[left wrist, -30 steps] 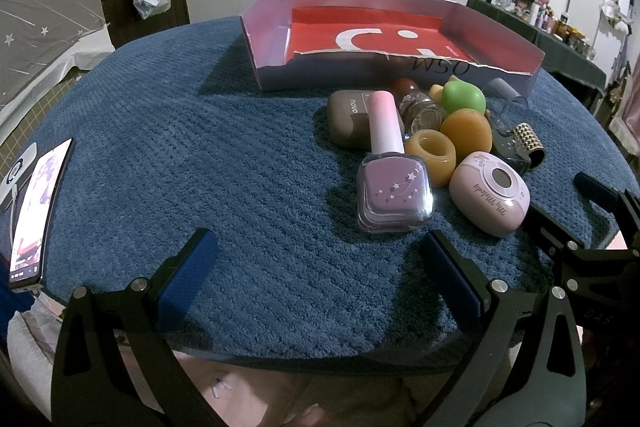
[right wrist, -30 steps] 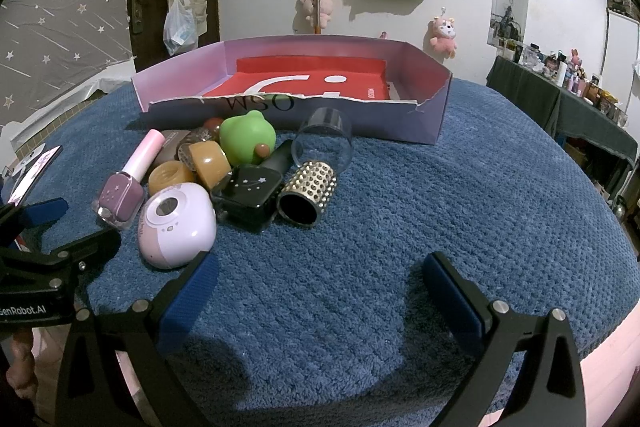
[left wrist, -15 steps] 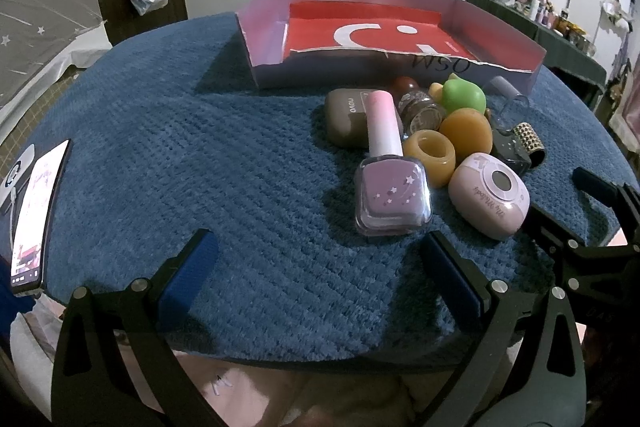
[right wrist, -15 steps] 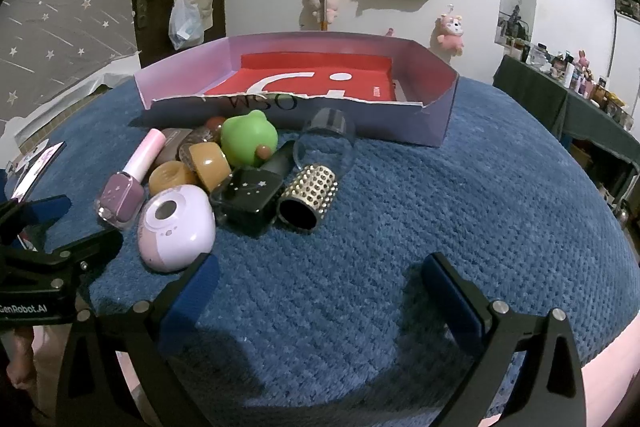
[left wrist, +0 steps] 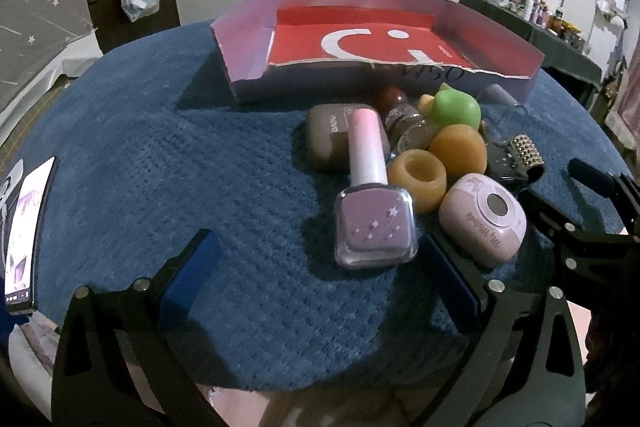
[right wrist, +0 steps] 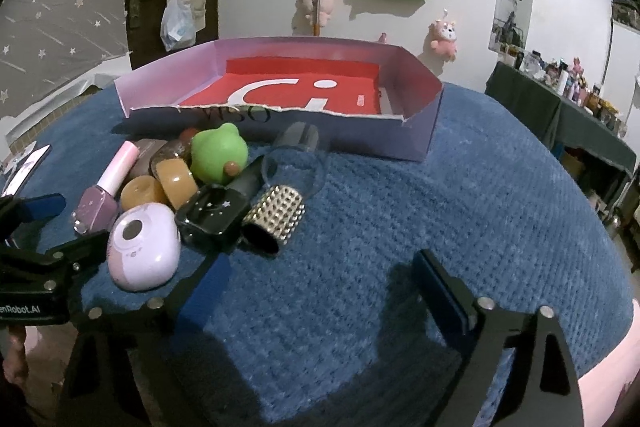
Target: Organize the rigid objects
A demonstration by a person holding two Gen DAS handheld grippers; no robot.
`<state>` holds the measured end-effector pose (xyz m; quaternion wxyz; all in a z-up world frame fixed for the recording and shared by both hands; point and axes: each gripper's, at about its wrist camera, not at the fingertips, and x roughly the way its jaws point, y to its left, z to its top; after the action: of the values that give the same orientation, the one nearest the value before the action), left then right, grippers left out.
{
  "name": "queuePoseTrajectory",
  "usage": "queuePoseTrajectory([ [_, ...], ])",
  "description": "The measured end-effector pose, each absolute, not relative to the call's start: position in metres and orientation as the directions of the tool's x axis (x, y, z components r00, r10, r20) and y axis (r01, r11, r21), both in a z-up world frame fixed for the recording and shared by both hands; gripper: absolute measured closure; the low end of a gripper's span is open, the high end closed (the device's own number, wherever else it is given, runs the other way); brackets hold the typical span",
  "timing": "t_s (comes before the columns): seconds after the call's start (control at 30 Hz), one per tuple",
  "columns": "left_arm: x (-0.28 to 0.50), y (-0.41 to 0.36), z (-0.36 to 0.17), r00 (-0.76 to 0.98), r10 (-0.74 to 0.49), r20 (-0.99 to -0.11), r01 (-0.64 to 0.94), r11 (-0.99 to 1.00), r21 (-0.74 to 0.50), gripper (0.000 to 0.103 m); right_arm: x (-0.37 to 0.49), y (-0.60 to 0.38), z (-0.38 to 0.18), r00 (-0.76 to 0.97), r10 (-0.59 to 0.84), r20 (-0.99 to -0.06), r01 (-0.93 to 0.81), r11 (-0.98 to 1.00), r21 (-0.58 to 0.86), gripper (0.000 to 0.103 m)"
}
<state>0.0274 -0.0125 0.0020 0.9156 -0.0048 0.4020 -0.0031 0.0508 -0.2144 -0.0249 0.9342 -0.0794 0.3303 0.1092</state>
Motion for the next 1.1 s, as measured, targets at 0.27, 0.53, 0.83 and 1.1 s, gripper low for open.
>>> queuePoseTrajectory([
  [0.27,0.034,-0.024,0.005,0.69,-0.042,-0.723,0.055,0.998,-0.006,0.028,0.066,-0.211,-0.021,0.762,0.158,-0.628,-0.279,0.955,-0.097,0.032],
  [0.53,0.035,-0.033,0.008,0.689,-0.097,-0.718,0.122,0.992,-0.017,0.066,0.073,-0.204,-0.019,0.749,0.212,-0.628,-0.324,0.943,-0.069,0.06],
  [0.83,0.032,-0.031,0.008,0.687,-0.116,-0.717,0.129,0.991,-0.037,0.068,0.066,-0.201,-0.014,0.754,0.232,-0.615,-0.338,0.939,-0.06,0.071],
  [1.1,0.022,-0.029,0.019,0.716,-0.126,-0.687,0.144,0.989,-0.032,0.068,0.059,-0.205,0.003,0.756,0.286,-0.589,-0.362,0.932,-0.011,0.071],
])
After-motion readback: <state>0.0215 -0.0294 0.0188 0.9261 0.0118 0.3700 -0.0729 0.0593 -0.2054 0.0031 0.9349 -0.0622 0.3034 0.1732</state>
